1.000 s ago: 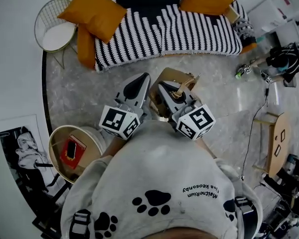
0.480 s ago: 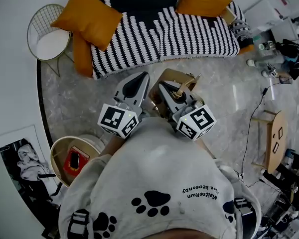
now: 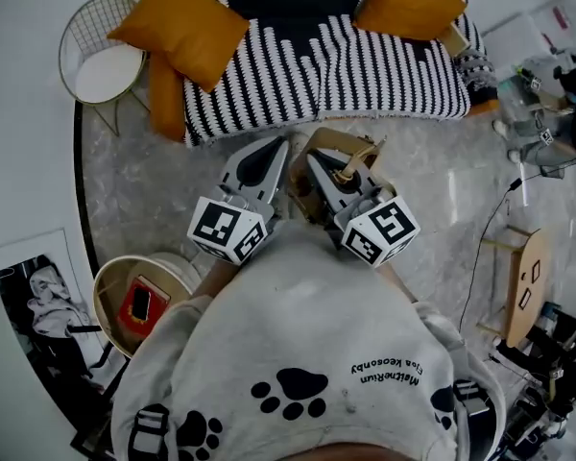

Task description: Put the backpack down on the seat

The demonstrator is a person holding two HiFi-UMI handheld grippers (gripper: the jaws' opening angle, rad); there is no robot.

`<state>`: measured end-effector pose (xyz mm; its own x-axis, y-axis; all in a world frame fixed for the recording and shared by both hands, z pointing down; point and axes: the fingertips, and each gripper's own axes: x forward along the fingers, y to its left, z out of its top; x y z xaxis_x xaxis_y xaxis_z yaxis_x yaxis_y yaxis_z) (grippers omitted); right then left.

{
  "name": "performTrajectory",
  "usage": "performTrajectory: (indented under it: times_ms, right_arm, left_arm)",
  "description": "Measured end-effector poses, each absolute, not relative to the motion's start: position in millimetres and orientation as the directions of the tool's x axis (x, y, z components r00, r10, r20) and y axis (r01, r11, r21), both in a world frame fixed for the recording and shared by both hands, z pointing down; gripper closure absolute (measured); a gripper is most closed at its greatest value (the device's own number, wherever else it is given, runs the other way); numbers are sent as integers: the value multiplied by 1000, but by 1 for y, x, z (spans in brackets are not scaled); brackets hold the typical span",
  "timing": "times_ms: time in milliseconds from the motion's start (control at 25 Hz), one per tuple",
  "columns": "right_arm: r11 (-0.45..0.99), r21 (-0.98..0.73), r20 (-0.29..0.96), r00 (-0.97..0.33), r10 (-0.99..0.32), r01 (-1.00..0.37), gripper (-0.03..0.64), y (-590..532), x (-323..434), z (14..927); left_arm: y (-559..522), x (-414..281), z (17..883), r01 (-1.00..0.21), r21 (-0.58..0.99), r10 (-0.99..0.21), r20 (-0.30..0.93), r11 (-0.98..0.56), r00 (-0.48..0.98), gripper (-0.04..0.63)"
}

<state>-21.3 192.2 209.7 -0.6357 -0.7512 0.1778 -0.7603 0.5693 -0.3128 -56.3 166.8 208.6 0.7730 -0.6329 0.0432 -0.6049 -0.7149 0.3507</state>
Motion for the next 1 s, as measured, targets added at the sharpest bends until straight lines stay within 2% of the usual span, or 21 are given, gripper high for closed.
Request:
performTrajectory:
  times_ms: [320, 1000]
  right_arm:
    - [632, -330, 165, -703, -692, -701, 584, 158, -35, 216]
    - [720, -367, 201, -806, -556, -588, 584, -25, -27, 237]
  left_arm:
    - [137, -70, 220, -657, 358, -683, 68, -663, 727, 575]
    - [-41, -60, 231, -757, 358, -779, 113, -547, 616, 575]
